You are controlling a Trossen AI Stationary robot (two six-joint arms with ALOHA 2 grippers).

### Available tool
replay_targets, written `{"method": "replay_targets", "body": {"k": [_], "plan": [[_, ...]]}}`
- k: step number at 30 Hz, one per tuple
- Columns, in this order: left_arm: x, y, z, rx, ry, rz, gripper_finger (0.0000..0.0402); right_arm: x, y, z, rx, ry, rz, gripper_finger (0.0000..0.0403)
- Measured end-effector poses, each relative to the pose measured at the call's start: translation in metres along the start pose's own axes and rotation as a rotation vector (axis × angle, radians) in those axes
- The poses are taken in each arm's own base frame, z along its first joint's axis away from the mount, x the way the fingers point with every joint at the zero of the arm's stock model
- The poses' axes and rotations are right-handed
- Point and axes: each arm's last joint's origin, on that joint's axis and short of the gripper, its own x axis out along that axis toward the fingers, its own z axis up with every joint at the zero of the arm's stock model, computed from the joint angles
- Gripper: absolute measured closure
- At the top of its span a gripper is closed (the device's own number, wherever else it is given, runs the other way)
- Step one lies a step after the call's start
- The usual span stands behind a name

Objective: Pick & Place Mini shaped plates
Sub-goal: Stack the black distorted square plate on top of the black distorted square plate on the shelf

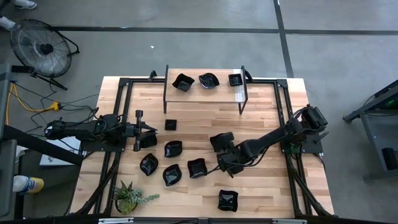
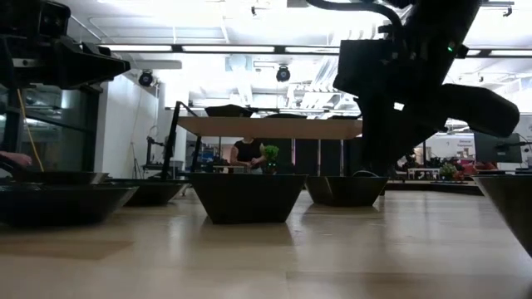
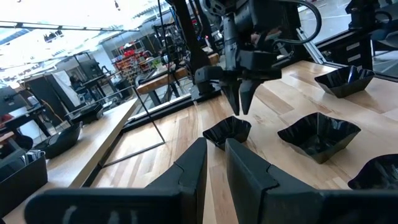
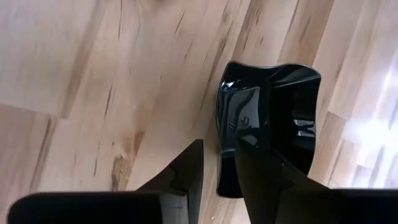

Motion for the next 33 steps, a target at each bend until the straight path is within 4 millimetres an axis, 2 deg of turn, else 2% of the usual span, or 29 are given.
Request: {"method": "replay_targets", "body": {"k": [10,19,25,28,33], "plan": [[0.000,0.000,0.000,0.000,0.000,-0.001,0.0346,0.016,-0.007,-0.008,0.033,-0.008,-0.005,0.0316],[0.000,0.000,0.000,0.000,0.000,0.000,0.0346,0.021,-0.016,-0.009,0.053,-0.003,0.081,0.0316],[0.000,0.000,0.000,0.000,0.000,0.000,0.0346,0.022,-0.018,-0.010,0.059,0.001,0.072,0.0317],[0.000,0.000,0.000,0.000,0.000,0.000,0.0346,0.022,-0.018,-0.010,0.068,0.000,0.073,0.0329],[0.000,0.000,0.000,0.000,0.000,-0.001,0.0346,0.022,-0.017,-0.010,0.086,-0.001,0.093,0.0375]]}}
